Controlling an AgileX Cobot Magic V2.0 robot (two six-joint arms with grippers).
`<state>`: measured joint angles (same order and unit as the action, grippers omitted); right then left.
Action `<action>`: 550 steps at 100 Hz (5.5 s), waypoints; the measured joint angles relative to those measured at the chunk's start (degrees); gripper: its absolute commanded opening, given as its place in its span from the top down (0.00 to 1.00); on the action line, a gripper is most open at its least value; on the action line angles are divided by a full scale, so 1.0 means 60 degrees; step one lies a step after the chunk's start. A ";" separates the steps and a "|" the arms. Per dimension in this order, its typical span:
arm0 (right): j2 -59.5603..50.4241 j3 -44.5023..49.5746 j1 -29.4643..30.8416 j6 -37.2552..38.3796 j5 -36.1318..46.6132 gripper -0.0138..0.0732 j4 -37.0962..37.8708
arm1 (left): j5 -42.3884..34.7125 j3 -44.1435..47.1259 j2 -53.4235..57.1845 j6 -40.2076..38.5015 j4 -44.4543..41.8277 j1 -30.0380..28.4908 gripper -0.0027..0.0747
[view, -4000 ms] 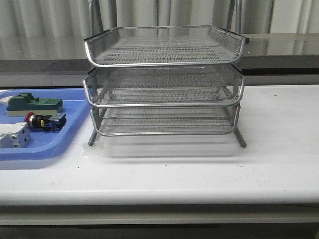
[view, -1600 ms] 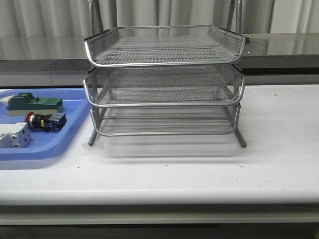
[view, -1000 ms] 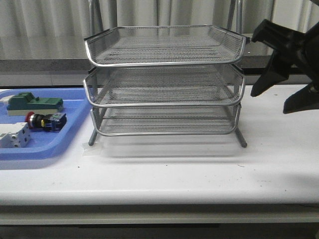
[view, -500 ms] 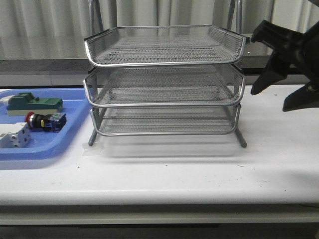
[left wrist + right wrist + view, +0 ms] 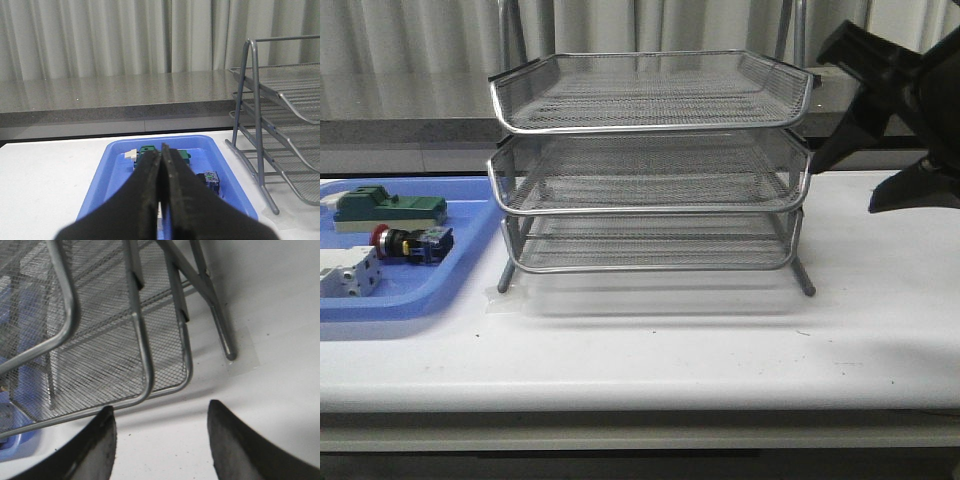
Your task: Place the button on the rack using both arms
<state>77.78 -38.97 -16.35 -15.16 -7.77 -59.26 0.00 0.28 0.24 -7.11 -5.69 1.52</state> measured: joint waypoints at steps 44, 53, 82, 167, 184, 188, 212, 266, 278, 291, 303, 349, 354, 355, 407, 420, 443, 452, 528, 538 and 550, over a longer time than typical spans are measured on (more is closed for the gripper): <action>0.0791 -0.0020 0.0987 -0.5789 -0.1564 0.35 -0.5422 | 0.0000 0.0000 0.0000 0.0000 0.0000 0.0000 0.99; 0.1033 -0.0020 0.1118 -0.6129 -0.1876 0.35 -0.5665 | 0.0000 0.0000 0.0000 0.0000 0.0000 0.0000 0.99; 0.1739 -0.0399 0.1416 -0.7051 -0.2877 0.35 -0.6145 | 0.0000 0.0000 0.0000 0.0000 0.0000 0.0000 0.99; 0.3252 -0.1584 0.1440 -0.7175 -0.3788 0.75 -0.6184 | 0.0000 0.0000 0.0000 0.0000 0.0000 0.0000 0.99; 0.3268 -0.1501 0.1445 -0.7175 -0.3778 0.83 -0.6279 | 0.0000 0.0000 0.0000 0.0000 0.0000 0.0000 0.99; 0.3268 -0.1460 0.1461 -0.7175 -0.3778 0.84 -0.6327 | 0.0000 0.0000 0.0000 0.0000 0.0000 0.0000 0.99; 0.3159 -0.1074 0.1461 -0.7175 -0.3966 0.84 -0.6347 | 0.0000 0.0000 0.0000 0.0000 0.0000 0.0000 0.99; 0.0895 0.1674 0.1447 -0.7449 -0.4329 0.83 -0.5932 | 0.0000 0.0000 0.0000 0.0000 0.0000 0.0000 0.99; 0.0606 0.1892 0.1447 -0.7489 -0.4329 0.83 -0.5840 | 0.0000 0.0000 0.0000 0.0000 0.0000 0.0000 0.99; 0.0524 0.1931 0.1447 -0.7573 -0.4310 0.69 -0.5790 | 0.0000 0.0000 0.0000 0.0000 0.0000 0.0000 0.99; 0.0524 0.1954 0.1447 -0.7672 -0.4097 0.43 -0.5603 | 0.0000 0.0000 0.0000 0.0000 0.0000 0.0000 0.99; -0.0059 0.1975 0.1447 -0.8386 -0.4494 0.24 -0.4639 | 0.0000 0.0000 0.0000 0.0000 0.0000 0.0000 0.99; -0.0294 0.1975 0.1447 -0.8226 -0.4494 0.24 -0.4285 | 0.0000 0.0000 0.0000 0.0000 0.0000 0.0000 0.99; -0.0329 0.1975 0.1447 -0.8142 -0.4494 0.24 -0.4141 | 0.0000 0.0000 0.0000 0.0000 0.0000 0.0000 0.99; -0.3873 0.1873 0.1447 -0.0707 -0.5121 0.24 0.4637 | 0.0050 0.0000 0.0000 0.0000 0.0000 0.0000 0.99; -0.4717 0.1305 0.1447 0.1145 -0.5866 0.24 0.6768 | 0.0050 0.0000 0.0000 0.0000 0.0000 0.0000 0.99; -0.5773 0.0214 0.1447 0.2773 -0.7066 0.24 0.9018 | 0.0050 0.0000 0.0000 0.0000 0.0000 0.0000 0.99; -0.6174 -0.0022 0.1447 0.3054 -0.7427 0.24 0.9464 | 0.0000 0.0000 0.0000 0.0000 0.0000 0.0000 0.99; -0.7065 -0.0127 0.1447 0.3376 -0.7777 0.91 0.9876 | 0.0000 0.0000 0.0000 0.0000 0.0000 0.0000 0.99; -0.7065 -0.0127 0.1447 0.3381 -0.7777 0.92 0.9876 | 0.0000 0.0000 0.0000 0.0000 0.0000 0.0000 0.99; -0.7065 -0.0127 0.1447 0.3397 -0.7785 0.92 0.9876 | 0.0000 0.0000 0.0000 0.0000 0.0000 0.0000 0.99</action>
<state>35.39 -39.73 -7.67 5.22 -54.48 0.00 0.00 0.28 0.24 -7.11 -5.69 1.52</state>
